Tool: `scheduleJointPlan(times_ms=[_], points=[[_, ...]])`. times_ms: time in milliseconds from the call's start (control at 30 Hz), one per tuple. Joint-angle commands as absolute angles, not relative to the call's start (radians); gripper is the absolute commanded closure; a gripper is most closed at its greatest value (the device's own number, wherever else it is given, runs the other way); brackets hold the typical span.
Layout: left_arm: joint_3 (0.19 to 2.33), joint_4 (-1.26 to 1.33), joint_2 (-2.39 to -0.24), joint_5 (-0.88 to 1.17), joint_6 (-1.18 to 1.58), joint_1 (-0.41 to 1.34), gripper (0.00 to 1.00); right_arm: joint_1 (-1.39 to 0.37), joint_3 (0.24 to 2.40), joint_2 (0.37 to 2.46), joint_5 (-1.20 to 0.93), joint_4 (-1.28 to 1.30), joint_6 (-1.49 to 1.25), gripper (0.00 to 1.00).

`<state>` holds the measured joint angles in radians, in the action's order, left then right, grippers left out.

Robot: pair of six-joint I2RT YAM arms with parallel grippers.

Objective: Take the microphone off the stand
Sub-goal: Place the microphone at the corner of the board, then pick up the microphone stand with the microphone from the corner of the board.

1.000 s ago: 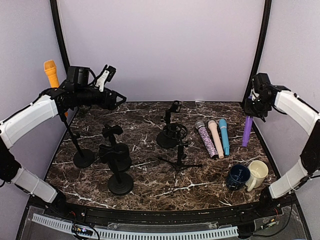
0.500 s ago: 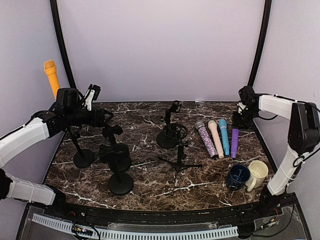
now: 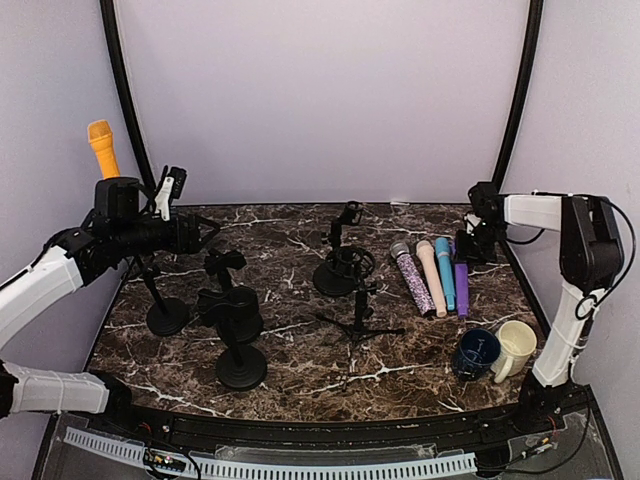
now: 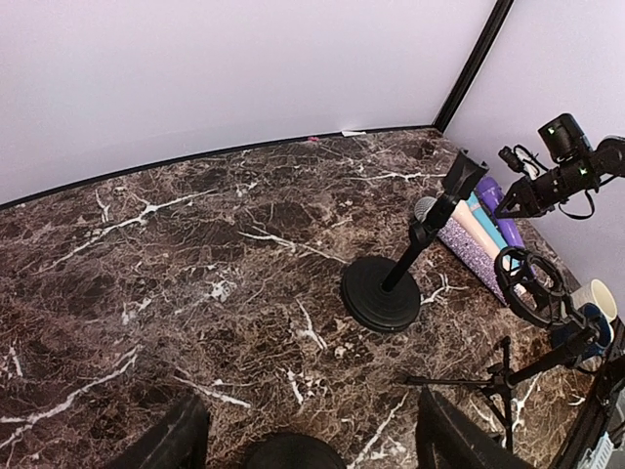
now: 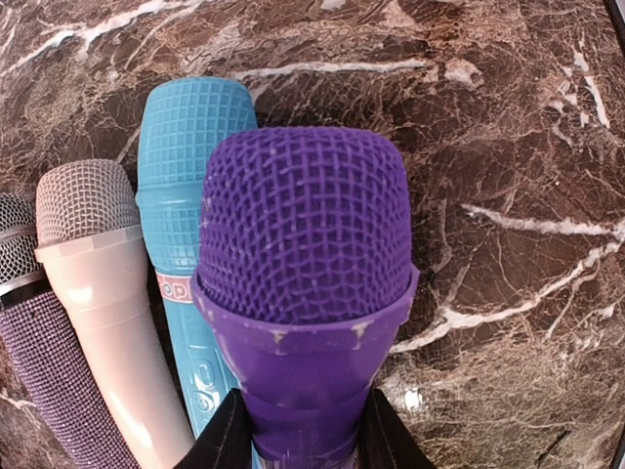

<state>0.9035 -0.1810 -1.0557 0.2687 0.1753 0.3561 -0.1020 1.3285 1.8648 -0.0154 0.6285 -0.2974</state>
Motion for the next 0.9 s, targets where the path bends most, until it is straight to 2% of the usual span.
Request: scheduleJointPlan(times_ms=[0,333,633,867], points=[[0.881,-0.26,-0.973,0.263,0.227,0.353,0.25,-0.094,1.352,1.891,-0.019,0.561,-0.316,0.75],[0.869,-0.422,-0.881,0.151,0.309,0.353,0.25,-0.088,1.326,1.902,-0.067,0.505,-0.34,0.55],[0.872,-0.493,-0.849,0.107,0.343,0.353,0.23,-0.074,1.313,1.896,-0.08,0.494,-0.345,0.41],[0.927,-0.67,-0.809,-0.074,0.408,0.352,0.19,-0.068,1.262,1.817,-0.091,0.458,-0.362,0.31]])
